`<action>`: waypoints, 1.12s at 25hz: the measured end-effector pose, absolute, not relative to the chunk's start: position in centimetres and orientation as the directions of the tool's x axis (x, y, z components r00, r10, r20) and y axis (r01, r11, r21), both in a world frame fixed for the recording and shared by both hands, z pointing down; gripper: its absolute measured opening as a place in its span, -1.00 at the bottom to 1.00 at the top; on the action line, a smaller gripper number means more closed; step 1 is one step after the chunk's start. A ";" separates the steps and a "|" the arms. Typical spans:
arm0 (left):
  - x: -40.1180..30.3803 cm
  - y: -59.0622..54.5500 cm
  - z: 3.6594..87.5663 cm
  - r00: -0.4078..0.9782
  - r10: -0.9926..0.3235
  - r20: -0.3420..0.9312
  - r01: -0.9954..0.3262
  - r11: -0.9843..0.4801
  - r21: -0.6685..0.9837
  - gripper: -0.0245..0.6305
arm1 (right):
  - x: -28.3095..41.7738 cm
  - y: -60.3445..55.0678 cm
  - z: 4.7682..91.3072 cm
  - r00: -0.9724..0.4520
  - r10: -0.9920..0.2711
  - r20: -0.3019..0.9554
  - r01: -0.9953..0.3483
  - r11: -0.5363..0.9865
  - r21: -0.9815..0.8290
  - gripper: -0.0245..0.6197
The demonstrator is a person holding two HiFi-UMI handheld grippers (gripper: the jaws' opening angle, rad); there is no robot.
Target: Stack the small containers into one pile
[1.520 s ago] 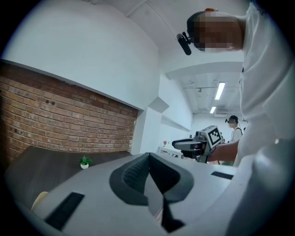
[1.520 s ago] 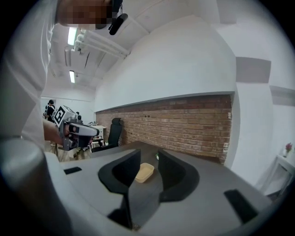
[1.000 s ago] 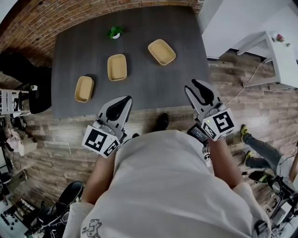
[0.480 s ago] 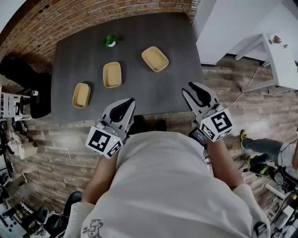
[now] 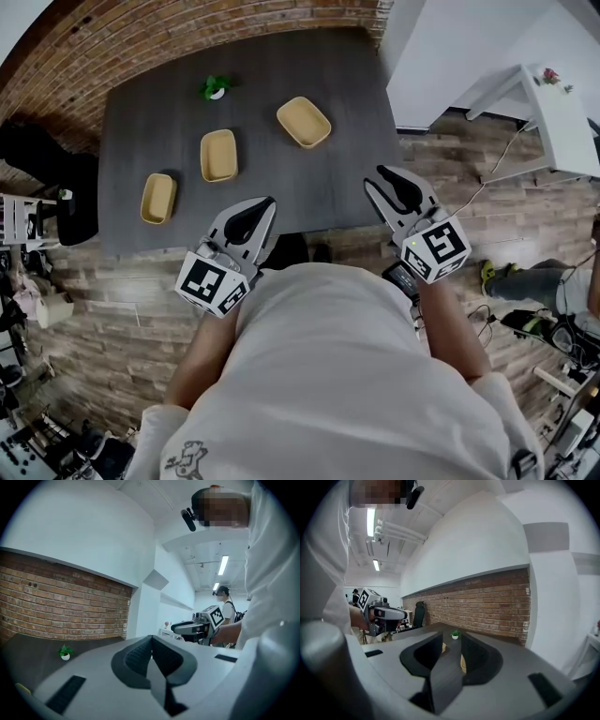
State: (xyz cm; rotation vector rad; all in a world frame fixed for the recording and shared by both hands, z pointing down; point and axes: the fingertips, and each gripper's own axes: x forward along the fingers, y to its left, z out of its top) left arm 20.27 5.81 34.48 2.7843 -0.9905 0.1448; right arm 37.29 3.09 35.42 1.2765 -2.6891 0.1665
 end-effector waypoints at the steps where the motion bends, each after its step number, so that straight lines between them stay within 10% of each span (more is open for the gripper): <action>1: 20.4 5.6 34.6 0.773 -0.615 0.154 -0.633 -0.761 0.140 -0.89 | 37.2 2.9 35.4 -0.623 -0.758 0.195 -0.776 0.630 -0.030 -0.52; 28: 18.3 -4.8 40.3 0.777 -0.585 0.232 -0.629 -0.732 0.262 -0.89 | 33.8 -8.5 44.1 -0.643 -0.633 0.431 -0.729 0.678 -0.092 -0.52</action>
